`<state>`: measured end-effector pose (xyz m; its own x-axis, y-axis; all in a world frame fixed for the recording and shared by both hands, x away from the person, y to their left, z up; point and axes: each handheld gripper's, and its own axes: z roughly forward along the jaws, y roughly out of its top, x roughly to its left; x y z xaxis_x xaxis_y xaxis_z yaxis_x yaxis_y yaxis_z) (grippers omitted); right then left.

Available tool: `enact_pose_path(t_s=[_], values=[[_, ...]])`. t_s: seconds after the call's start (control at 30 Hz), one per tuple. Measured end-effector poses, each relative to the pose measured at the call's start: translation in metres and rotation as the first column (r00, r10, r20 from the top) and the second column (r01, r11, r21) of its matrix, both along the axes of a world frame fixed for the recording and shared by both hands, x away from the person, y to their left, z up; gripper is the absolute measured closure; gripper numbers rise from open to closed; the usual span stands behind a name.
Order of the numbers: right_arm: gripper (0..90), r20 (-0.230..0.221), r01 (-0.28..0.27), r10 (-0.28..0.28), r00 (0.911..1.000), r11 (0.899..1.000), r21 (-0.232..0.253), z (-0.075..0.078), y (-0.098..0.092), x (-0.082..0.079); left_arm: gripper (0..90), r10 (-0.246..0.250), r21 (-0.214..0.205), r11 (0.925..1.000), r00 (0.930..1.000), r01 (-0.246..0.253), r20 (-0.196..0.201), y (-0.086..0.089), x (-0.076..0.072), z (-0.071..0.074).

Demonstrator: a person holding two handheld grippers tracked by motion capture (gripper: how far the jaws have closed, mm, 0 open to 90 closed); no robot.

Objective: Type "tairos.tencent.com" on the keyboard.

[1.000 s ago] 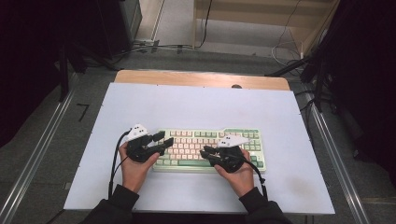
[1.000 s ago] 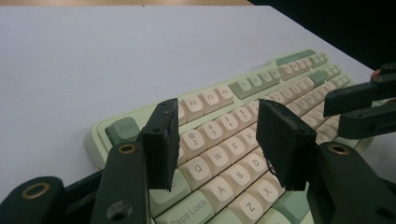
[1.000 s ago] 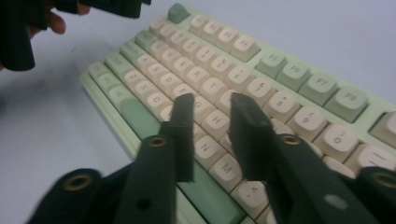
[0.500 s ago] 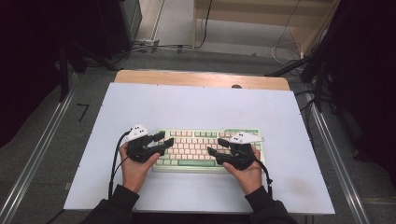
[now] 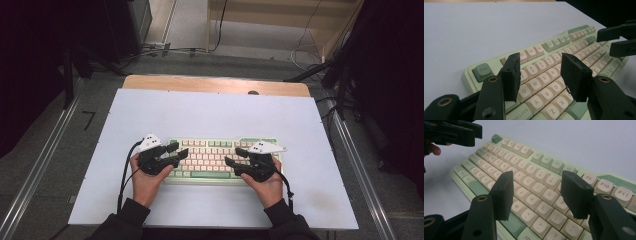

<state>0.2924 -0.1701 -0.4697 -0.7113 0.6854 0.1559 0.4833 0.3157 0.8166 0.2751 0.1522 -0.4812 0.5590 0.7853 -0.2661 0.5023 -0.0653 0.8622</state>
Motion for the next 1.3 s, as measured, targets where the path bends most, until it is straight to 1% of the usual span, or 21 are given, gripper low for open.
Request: enact_pose_path(t_s=[0.83, 1.3], values=[[42.7, 0.0, 0.0, 0.0, 1.0, 1.0, -0.003, -0.0003, -0.0007, 0.0001, 53.0, -0.006, 0.005, 1.0, 1.0, 0.006, 0.0, -0.0031, 0.0001, -0.0004], [42.8, -0.002, 0.0, 0.0, 1.0, 1.0, -0.004, -0.0002, -0.0009, -0.0002, 54.0, -0.013, 0.001, 0.9999, 0.9999, 0.013, -0.001, -0.005, 0.0006, -0.0007]])
